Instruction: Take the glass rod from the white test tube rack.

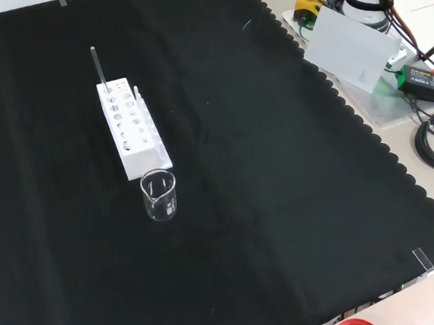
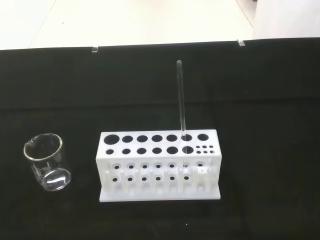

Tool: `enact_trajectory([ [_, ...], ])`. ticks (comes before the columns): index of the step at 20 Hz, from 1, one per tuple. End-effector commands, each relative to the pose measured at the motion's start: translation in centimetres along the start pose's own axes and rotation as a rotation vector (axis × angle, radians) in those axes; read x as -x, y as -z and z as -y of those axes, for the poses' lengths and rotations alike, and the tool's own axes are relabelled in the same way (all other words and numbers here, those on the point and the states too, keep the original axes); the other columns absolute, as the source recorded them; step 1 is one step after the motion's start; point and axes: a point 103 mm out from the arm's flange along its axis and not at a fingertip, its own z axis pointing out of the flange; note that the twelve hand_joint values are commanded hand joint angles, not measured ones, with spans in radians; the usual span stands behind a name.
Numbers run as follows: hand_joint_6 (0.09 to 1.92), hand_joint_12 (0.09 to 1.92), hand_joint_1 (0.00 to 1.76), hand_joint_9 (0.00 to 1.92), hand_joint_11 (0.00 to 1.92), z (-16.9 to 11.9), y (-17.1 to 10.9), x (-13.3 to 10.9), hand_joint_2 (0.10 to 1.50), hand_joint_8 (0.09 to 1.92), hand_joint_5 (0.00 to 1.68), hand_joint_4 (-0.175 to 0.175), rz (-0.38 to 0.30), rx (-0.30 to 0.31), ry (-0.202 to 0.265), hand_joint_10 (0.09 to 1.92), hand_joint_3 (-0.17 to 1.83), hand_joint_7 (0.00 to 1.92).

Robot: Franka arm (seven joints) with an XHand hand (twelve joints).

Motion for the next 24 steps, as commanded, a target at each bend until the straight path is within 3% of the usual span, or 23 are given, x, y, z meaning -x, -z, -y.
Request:
enact_trajectory([
  [1, 0.12, 0.1, 0.52, 0.64, 0.68, 9.18, 4.67, -2.06, 0.78, 0.47, 0.07, -0.037, 0.037, 0.086, -0.083, 0.09, 0.53, 0.14],
  [2, 0.09, 0.41, 0.45, 0.47, 0.39, 9.84, 4.98, -2.06, 0.89, 0.34, 0.04, -0.024, 0.037, 0.092, -0.087, 0.09, 0.35, 0.1],
  [4, 0.09, 0.99, 0.39, 0.23, 0.1, 10.09, 5.07, -1.83, 1.02, 0.32, 0.03, -0.016, 0.037, 0.093, -0.088, 0.38, 0.15, 0.05],
  [6, 0.09, 1.22, 0.38, 0.07, 0.02, 10.08, 4.88, -1.7, 1.05, 0.39, 0.03, -0.014, 0.035, 0.088, -0.091, 0.7, 0.09, 0.01],
  [10, 0.09, 1.29, 0.39, 0.01, 0.0, 9.83, 4.66, -2.25, 1.06, 0.43, 0.03, -0.014, 0.053, 0.081, -0.1, 0.86, 0.07, 0.0],
  [24, 0.09, 1.34, 0.4, 0.02, 0.0, 9.63, 4.47, -1.97, 1.06, 0.51, 0.05, -0.017, 0.051, 0.072, -0.107, 0.9, 0.07, 0.0],
])
